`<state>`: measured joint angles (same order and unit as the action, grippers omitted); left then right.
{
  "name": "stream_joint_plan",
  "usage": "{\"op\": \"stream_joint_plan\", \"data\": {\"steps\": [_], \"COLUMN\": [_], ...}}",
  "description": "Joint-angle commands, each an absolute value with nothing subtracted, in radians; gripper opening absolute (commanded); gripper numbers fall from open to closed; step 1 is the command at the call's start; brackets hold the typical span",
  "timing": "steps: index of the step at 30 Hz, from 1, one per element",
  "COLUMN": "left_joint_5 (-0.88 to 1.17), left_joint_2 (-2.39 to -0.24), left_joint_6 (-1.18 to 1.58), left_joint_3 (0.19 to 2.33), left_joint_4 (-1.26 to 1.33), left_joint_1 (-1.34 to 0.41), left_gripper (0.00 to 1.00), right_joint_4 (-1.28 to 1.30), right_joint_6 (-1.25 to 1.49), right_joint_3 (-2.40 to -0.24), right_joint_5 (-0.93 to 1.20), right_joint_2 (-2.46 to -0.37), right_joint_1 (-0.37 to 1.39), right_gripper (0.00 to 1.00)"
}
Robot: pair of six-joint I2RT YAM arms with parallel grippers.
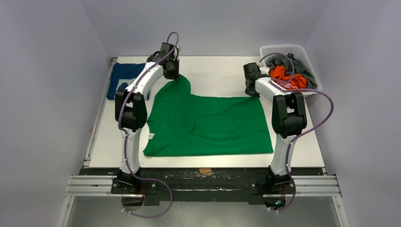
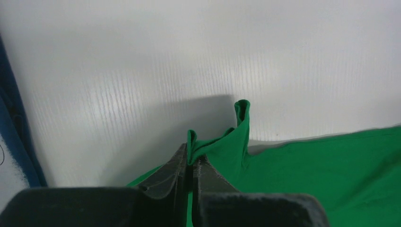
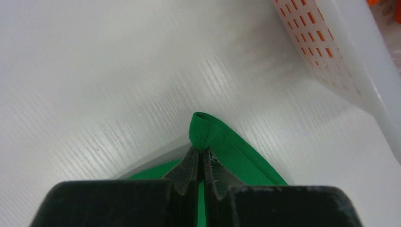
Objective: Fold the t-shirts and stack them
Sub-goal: Grab the side of the flattened tshirt furthest away from the robot with both arms, then fold the other side of the tshirt into a rectangle
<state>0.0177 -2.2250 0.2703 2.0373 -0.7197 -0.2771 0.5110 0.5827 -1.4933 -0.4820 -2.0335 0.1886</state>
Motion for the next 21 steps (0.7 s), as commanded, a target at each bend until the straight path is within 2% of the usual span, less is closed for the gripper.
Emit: {"op": "stream_joint_plan", "data": {"steps": [1, 8, 21], "left_joint_5": [0.031, 0.125, 0.043], "left_joint_2": [-2.218, -2.052, -1.657], "left_joint_6": [0.249, 0.233, 0.287], "left_joint_3": [2.054, 1.773, 1.258], "left_joint_4": [-0.698, -0.54, -0.368], "left_joint_1": [-0.27, -0.291, -0.361], "left_gripper": [0.0, 0.0, 0.0], "right_joint_4": [0.456, 0.383, 0.398], "right_joint_6": [0.53, 0.524, 0.54], "right_joint_3": [-1.505, -1.33, -1.036], "right_joint_5": [-0.506, -0.387, -0.314], "right_joint_2": [-1.99, -1.837, -1.523], "right_joint_1": [0.185, 0.193, 0.204], "right_gripper": [0.0, 0.0, 0.0]}}
